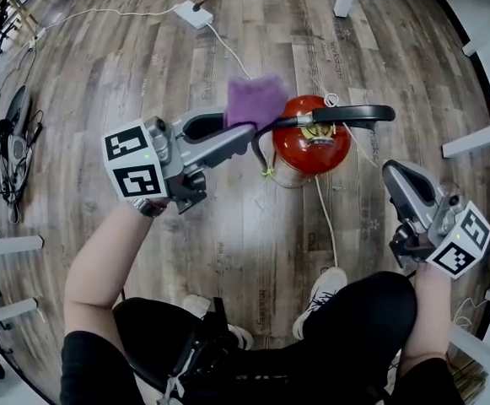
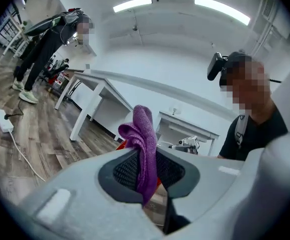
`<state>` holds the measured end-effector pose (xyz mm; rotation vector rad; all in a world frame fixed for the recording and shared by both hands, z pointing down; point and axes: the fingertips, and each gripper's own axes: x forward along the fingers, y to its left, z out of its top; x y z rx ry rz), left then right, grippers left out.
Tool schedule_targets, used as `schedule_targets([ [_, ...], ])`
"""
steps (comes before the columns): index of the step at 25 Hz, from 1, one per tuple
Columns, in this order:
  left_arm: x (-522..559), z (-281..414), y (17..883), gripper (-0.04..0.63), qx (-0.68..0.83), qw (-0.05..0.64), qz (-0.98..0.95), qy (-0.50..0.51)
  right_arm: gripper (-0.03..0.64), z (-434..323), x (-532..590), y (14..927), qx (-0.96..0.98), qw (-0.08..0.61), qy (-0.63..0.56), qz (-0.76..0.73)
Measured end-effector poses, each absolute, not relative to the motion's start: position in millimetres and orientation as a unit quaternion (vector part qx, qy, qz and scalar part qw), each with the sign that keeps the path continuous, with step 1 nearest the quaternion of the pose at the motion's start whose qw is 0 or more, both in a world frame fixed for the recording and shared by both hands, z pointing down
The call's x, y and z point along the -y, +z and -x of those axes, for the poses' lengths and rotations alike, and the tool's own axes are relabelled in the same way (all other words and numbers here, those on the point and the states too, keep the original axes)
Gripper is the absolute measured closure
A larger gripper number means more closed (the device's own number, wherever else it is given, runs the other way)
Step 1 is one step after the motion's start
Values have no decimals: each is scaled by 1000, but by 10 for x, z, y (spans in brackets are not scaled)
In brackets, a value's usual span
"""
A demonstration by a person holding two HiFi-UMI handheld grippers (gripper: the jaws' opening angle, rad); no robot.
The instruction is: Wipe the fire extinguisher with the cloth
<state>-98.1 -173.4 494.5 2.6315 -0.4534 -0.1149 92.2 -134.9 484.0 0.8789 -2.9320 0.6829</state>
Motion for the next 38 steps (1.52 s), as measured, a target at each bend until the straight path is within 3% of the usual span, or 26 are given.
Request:
schedule_targets([
  [3, 1696, 1020, 4975, 530, 173, 221, -959, -51, 611, -915, 1346, 4835, 934, 1, 219, -281],
  [8, 1316, 918, 5096, 529, 175, -4, -983, 52, 611, -968, 1352, 4851, 931, -7, 227, -285],
  [11, 1119, 794, 5525, 529, 173, -58, -971, 155, 611, -983, 1371, 4876, 929, -12, 234, -287],
  [17, 1033, 508, 6385, 529, 159, -62, -957, 235, 612, -889, 1371, 4922, 931, -8, 238, -276],
  [30, 900, 302, 8528, 529, 138, 84, -888, 432, 612, -910, 1347, 4979, 929, -9, 246, -275],
  [38, 934, 345, 8664, 529, 151, 112, -879, 438, 612, -951, 1352, 5003, 928, -12, 250, -276],
])
